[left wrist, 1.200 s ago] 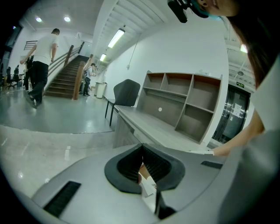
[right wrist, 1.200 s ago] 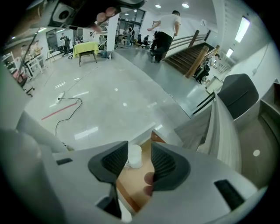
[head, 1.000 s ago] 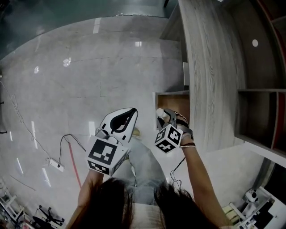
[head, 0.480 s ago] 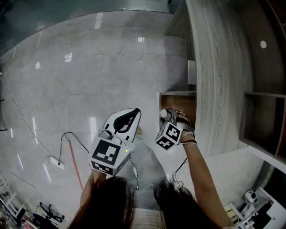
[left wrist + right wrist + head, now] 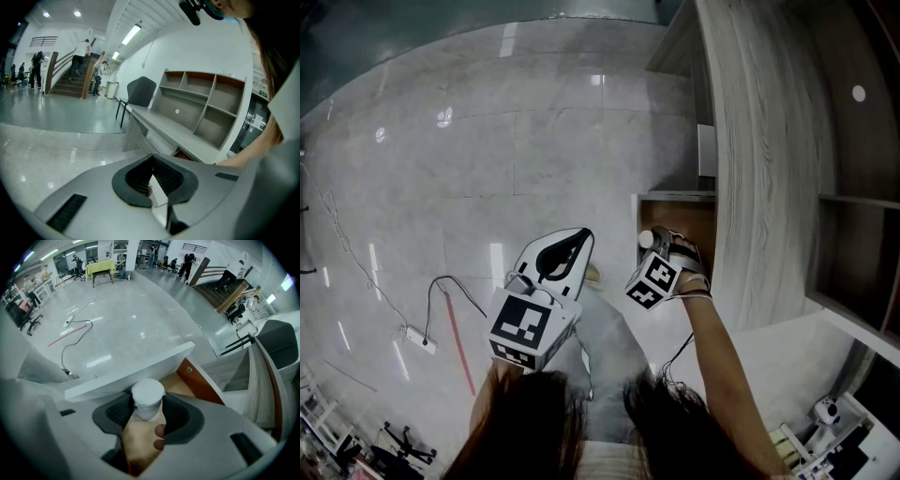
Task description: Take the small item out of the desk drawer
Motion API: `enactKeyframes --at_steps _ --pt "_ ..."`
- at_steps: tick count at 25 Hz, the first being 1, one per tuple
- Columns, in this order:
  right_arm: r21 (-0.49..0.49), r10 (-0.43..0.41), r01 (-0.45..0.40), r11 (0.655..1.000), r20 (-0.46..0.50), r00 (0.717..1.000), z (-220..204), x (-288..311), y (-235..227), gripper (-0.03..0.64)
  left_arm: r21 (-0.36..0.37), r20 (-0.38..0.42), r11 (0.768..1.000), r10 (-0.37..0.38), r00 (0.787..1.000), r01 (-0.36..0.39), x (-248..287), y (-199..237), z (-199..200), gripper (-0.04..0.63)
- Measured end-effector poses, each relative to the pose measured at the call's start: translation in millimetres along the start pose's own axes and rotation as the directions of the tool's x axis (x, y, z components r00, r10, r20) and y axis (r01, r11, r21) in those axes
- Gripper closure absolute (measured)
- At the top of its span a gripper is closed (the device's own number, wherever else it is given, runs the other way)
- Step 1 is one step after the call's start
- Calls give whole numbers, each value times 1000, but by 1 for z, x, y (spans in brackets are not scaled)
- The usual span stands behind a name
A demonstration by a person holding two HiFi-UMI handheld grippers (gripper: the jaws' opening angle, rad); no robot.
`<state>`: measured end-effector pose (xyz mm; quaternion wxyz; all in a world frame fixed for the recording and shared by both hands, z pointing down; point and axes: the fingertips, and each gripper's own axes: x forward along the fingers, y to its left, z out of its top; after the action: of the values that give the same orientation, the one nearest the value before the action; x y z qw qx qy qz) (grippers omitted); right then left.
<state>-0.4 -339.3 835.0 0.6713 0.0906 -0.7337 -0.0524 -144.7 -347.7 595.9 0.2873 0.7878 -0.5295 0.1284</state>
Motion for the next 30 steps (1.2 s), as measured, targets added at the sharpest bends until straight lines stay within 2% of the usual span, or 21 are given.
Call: enactKeyframes --at_steps 6,10,14,30 --pt "5 -22 22 1000 11 1000 1 -2 0 422 5 -1 1000 8 1000 -8 -4 0 -1 579" --pt "-1 -65 65 998 6 998 2 -8 -8 425 11 4 1000 7 1000 -8 -7 -1 1 579" --pt "38 -64 63 997 15 998 4 -16 -6 426 17 8 1000 5 1000 -5 -13 -5 4 580" --pt "175 -156 144 974 57 986 9 -70 -13 426 67 30 998 8 1000 -10 -45 -29 19 580"
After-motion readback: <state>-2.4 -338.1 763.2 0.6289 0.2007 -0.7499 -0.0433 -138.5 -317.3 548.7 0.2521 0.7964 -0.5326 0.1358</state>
